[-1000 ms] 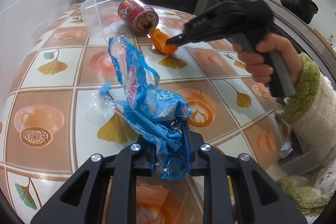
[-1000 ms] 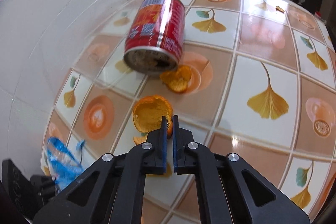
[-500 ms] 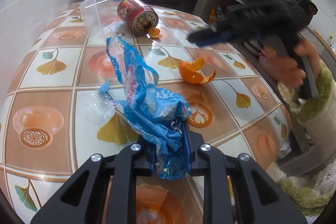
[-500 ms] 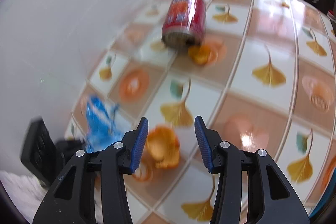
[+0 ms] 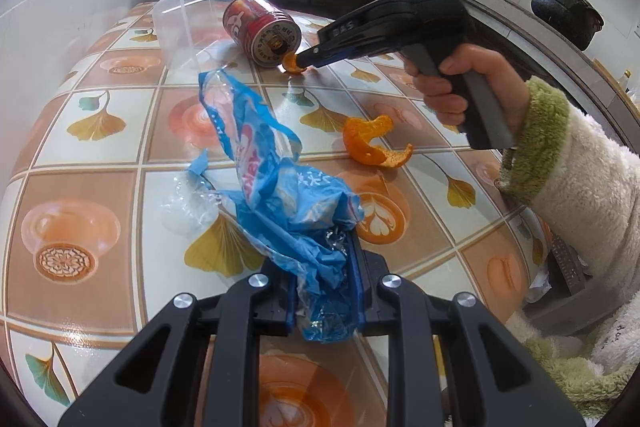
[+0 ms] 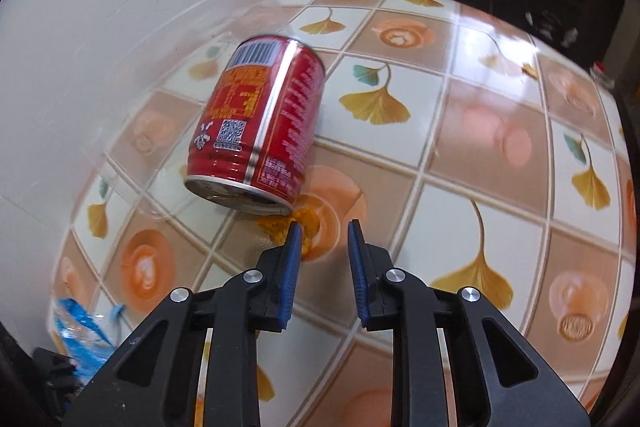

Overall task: Collect trash
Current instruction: 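Close the right gripper on the orange peel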

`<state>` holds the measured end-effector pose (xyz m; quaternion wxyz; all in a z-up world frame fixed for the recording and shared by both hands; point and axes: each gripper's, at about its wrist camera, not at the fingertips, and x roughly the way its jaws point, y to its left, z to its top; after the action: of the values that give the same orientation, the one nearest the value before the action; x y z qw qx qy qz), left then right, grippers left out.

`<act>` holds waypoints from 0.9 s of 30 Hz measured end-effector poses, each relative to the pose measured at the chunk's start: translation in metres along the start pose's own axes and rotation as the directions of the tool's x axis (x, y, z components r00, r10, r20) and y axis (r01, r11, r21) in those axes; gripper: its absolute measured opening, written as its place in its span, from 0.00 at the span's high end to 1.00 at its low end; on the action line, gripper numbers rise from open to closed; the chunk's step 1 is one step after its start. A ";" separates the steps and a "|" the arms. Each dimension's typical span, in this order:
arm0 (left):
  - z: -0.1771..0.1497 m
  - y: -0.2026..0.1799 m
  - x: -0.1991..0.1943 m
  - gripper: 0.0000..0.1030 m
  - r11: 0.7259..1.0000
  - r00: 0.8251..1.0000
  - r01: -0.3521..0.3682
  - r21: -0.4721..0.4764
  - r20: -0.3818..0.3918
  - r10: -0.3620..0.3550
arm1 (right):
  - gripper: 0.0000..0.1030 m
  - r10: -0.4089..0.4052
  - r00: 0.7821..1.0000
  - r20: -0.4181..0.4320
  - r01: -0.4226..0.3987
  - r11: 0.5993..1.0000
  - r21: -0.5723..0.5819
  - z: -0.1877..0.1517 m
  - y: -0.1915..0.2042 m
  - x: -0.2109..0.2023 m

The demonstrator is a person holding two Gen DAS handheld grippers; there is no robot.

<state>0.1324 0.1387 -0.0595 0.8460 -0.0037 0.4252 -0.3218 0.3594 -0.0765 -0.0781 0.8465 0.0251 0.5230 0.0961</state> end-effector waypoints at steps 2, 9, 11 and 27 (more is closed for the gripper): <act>0.000 0.000 0.000 0.81 1.000 1.000 0.001 0.001 -0.002 -0.001 | 0.85 0.000 1.000 0.010 0.001 1.000 -0.026 -0.003 0.004 -0.002; 0.001 0.000 0.001 0.81 1.000 1.000 -0.002 0.004 -0.003 0.002 | 1.00 0.016 1.000 0.023 -0.015 0.999 -0.050 -0.012 0.010 -0.008; 0.001 -0.001 0.001 0.81 1.000 1.000 -0.007 0.004 -0.002 0.007 | 1.00 0.020 0.999 0.030 -0.018 0.999 -0.046 -0.019 0.010 -0.015; 0.000 -0.004 0.002 0.81 1.000 1.000 -0.020 0.012 -0.002 0.020 | 1.00 0.243 0.970 0.022 -0.243 0.970 0.017 -0.087 0.020 -0.104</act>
<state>0.1314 0.1337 -0.0597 0.8487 0.0061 0.4241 -0.3160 0.2345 -0.0813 -0.0231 0.8332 0.0981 0.5085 0.1937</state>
